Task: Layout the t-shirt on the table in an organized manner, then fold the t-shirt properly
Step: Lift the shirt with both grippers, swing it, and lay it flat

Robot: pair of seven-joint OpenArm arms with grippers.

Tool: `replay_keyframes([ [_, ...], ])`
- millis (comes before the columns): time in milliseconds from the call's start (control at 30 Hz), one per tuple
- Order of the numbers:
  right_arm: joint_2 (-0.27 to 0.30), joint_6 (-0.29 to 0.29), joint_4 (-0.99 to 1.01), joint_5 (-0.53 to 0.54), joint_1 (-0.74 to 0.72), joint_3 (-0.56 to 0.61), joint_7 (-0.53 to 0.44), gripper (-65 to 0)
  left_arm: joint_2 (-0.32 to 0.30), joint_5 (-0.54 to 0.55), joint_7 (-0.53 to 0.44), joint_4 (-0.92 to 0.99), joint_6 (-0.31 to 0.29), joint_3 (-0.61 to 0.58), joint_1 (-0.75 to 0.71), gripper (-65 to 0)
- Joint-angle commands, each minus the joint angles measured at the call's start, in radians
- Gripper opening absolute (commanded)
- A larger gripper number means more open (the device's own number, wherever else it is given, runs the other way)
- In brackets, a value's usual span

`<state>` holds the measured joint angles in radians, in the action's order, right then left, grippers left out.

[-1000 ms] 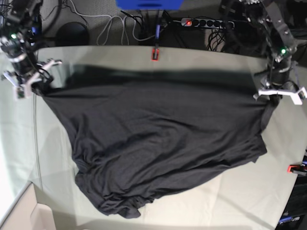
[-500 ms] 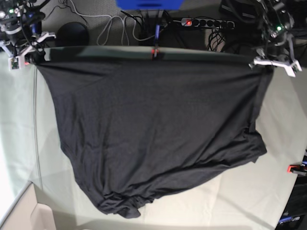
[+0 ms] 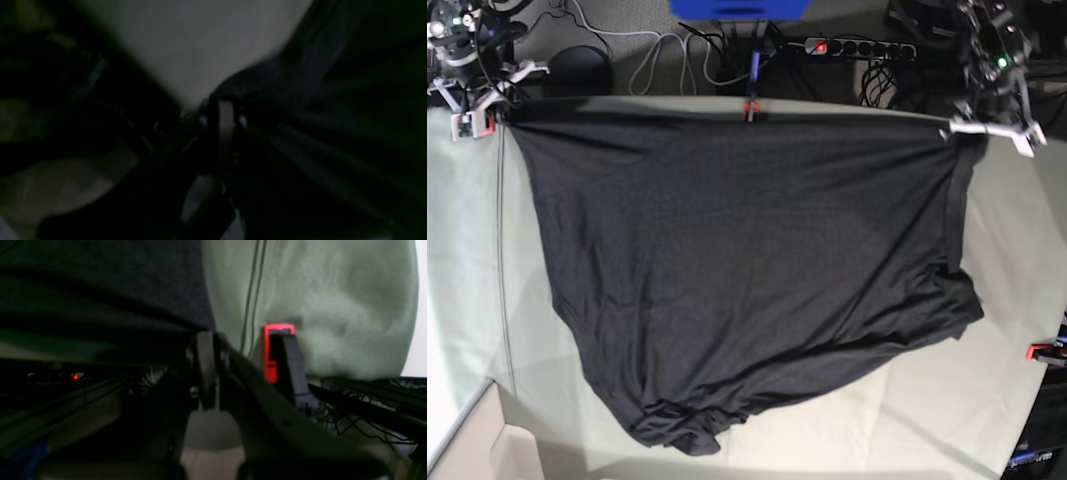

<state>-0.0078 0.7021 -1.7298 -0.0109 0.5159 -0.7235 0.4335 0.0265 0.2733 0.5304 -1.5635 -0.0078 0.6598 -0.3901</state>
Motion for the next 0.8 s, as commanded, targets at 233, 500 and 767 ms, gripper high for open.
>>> replay_keyframes([
  [233, 0.029, -0.004, -0.045, 0.012, -0.168, -0.005, -0.011, -65.0, -0.044, -0.003, -0.013, -0.076, 0.002, -0.001, 0.13, -65.0],
  [500, 0.102, -0.004, -0.039, 0.012, -0.498, -0.006, 0.035, -65.0, -0.098, -0.012, -0.01, -0.064, 0.007, -0.094, 0.435, -65.0],
  [767, 0.223, -0.004, -0.019, -0.06, -0.885, 0.051, 0.206, -65.0, -0.144, -0.013, -0.01, 0.047, 0.012, -0.369, 0.825, -65.0],
])
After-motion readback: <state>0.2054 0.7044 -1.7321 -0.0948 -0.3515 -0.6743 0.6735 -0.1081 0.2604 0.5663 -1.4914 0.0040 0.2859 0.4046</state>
